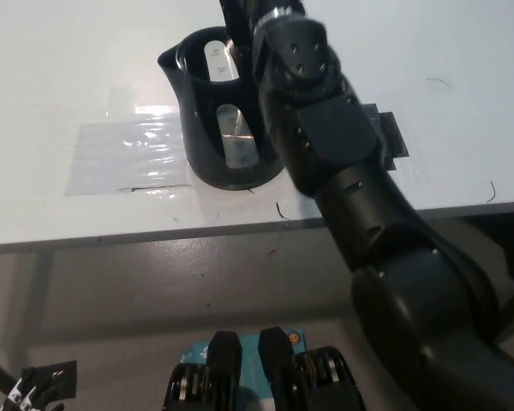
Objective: The robot uses its right hand to push down on the lid of a kettle kept in the middle of the desk to close it
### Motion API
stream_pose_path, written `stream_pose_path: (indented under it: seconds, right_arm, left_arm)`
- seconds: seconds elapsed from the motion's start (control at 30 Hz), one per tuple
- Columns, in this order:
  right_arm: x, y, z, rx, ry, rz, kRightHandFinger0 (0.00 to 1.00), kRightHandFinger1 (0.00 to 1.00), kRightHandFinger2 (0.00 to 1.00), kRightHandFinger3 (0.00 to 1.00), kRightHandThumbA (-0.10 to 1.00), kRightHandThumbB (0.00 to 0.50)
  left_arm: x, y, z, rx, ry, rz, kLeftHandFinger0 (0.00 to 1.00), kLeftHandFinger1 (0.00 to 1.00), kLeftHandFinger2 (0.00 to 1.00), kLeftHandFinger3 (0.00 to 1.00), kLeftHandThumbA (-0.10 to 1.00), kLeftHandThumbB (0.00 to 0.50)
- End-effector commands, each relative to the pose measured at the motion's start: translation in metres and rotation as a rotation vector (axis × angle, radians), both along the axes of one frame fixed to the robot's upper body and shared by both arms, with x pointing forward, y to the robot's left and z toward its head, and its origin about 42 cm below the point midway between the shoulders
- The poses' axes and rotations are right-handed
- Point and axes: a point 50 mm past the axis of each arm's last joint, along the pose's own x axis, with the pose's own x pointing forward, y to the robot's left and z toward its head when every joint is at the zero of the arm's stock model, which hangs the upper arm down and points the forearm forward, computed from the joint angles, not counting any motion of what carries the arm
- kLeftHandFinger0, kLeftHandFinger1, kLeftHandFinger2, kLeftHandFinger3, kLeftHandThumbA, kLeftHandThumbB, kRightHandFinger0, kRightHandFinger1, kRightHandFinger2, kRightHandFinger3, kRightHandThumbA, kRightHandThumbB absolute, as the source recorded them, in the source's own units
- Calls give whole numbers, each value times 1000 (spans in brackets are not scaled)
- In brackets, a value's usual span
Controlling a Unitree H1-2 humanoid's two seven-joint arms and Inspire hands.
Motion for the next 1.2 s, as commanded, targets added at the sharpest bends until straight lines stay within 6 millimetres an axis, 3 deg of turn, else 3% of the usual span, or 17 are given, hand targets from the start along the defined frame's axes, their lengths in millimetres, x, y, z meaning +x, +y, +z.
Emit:
stream_pose_path:
  seconds: [0.0,0.23,0.43,0.57,0.63,0.67,0.73,0.97,1.1,1.17]
  right_arm:
    - [-7,20,1,18,-25,26,985,1000,1000,1000,523,130]
    - [-5,21,-41,-1,58,10,908,948,1000,1000,504,120]
    - [-5,18,-74,20,144,11,964,962,1000,1000,478,118]
    - [-6,16,-91,-11,194,2,999,988,1000,1000,475,99]
    - [-5,14,-89,-10,190,-1,1000,988,1000,1000,475,99]
    - [-4,13,-93,-21,204,-20,968,975,1000,1000,483,124]
    - [-3,11,-93,-23,208,-25,953,965,1000,1000,494,128]
    - [0,6,-91,-58,194,-39,984,976,1000,1000,502,130]
    - [0,3,-99,-118,213,-64,816,876,983,1000,77,167]
    - [0,2,-99,-117,213,-66,812,873,982,1000,63,168]
  left_arm:
    - [-5,-2,7,-4,-30,-26,1000,1000,1000,1000,284,273]
    - [-1,-9,8,-4,-26,-47,1000,1000,1000,1000,276,260]
    - [3,-14,8,-5,-24,-62,1000,1000,1000,1000,287,278]
    - [4,-14,10,-10,-22,-58,1000,1000,1000,1000,254,251]
    - [8,-14,12,-7,-28,-60,1000,1000,1000,1000,253,249]
    - [9,-13,13,1,-34,-68,1000,1000,1000,1000,280,280]
    - [10,-11,14,-1,-38,-73,1000,1000,1000,1000,293,289]
    - [12,-11,18,1,-43,-67,1000,1000,1000,1000,290,295]
    - [12,-11,20,4,-42,-71,1000,1000,1000,1000,281,289]
    - [12,-11,20,5,-41,-72,1000,1000,1000,1000,281,290]
